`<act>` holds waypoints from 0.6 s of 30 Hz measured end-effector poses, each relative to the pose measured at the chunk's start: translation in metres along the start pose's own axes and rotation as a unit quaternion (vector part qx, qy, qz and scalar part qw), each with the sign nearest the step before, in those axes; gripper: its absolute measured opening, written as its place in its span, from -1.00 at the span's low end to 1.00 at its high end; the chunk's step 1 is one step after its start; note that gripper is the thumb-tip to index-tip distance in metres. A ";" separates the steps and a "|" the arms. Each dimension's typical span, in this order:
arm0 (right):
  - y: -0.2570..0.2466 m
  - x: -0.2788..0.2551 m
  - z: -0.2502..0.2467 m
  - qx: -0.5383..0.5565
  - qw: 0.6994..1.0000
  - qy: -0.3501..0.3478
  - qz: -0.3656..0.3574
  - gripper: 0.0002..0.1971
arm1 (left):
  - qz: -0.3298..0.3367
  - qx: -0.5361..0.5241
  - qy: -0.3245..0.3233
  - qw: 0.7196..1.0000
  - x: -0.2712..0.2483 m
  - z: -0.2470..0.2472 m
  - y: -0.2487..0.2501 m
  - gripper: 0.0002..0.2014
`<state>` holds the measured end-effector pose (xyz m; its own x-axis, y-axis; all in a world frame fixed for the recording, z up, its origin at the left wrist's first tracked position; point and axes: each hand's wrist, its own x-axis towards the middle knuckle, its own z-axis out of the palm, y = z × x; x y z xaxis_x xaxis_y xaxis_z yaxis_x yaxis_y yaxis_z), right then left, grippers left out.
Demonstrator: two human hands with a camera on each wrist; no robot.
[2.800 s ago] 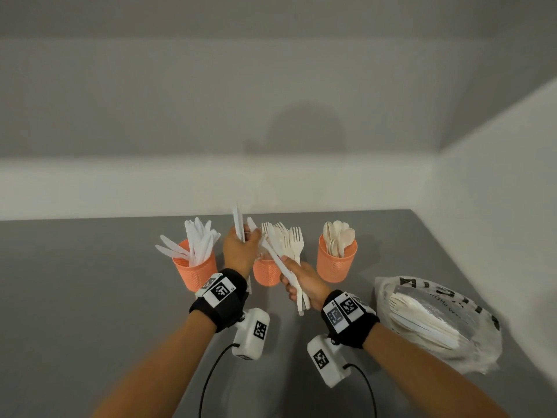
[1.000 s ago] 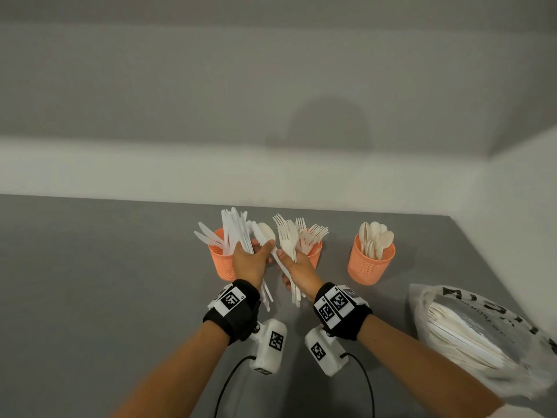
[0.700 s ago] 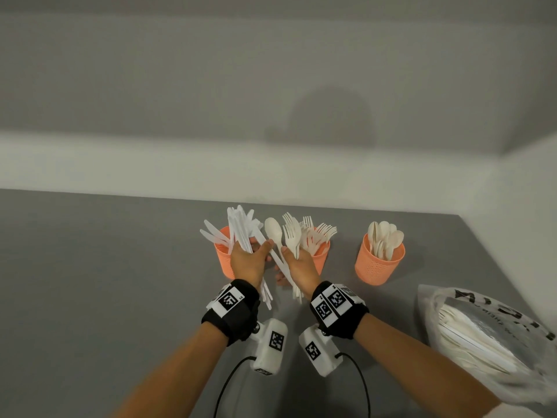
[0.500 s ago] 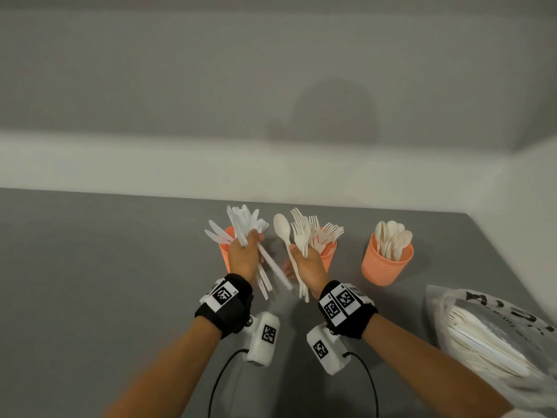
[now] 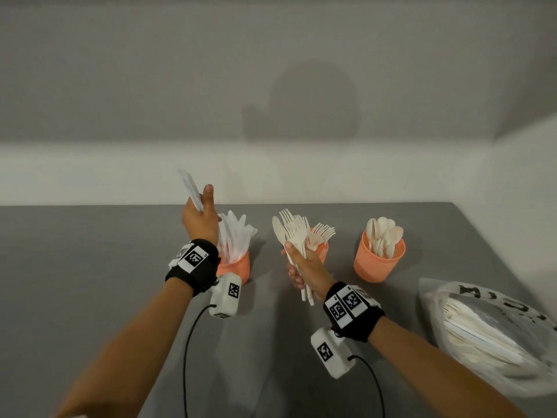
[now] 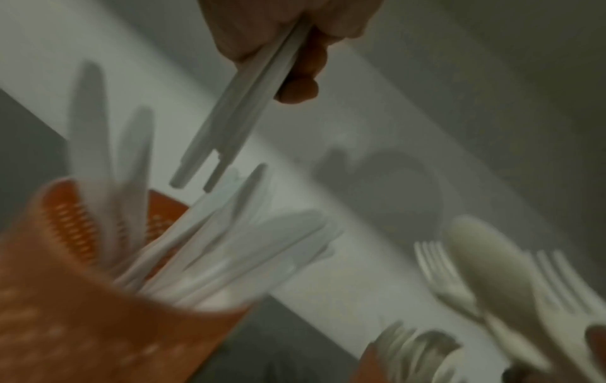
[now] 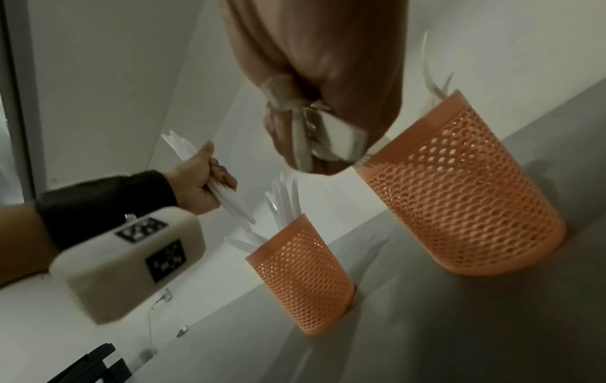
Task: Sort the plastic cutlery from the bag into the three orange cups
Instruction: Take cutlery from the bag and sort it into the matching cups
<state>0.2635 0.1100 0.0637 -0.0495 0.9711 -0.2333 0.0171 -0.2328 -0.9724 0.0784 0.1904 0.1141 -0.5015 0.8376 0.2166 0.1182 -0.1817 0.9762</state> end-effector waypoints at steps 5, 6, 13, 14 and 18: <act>-0.002 -0.001 -0.003 0.012 1.000 -0.014 0.005 -0.74 | 0.006 0.069 -0.075 0.995 -0.019 -0.001 -0.033 -0.83; -0.003 -0.001 -0.004 0.014 1.000 -0.017 0.007 -0.74 | 0.007 0.087 -0.079 0.993 -0.020 -0.001 -0.036 -0.81; -0.008 -0.006 -0.001 0.012 0.999 -0.028 0.007 -0.83 | 0.171 0.271 -0.152 0.935 -0.017 -0.006 -0.042 -0.82; -0.008 -0.007 -0.001 0.015 0.999 -0.030 0.002 -0.86 | 0.204 0.304 -0.159 0.917 -0.016 -0.007 -0.043 -0.84; -0.007 -0.008 -0.002 0.024 0.999 -0.028 -0.006 -0.89 | 0.274 0.420 -0.161 0.850 -0.011 -0.011 -0.045 -0.87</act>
<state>0.2661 0.1036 0.0729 -0.1051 0.9698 -0.2200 -0.0325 -0.2245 -0.9739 0.0688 0.1834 0.0677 0.0704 0.8677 0.4922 0.8964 -0.2714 0.3504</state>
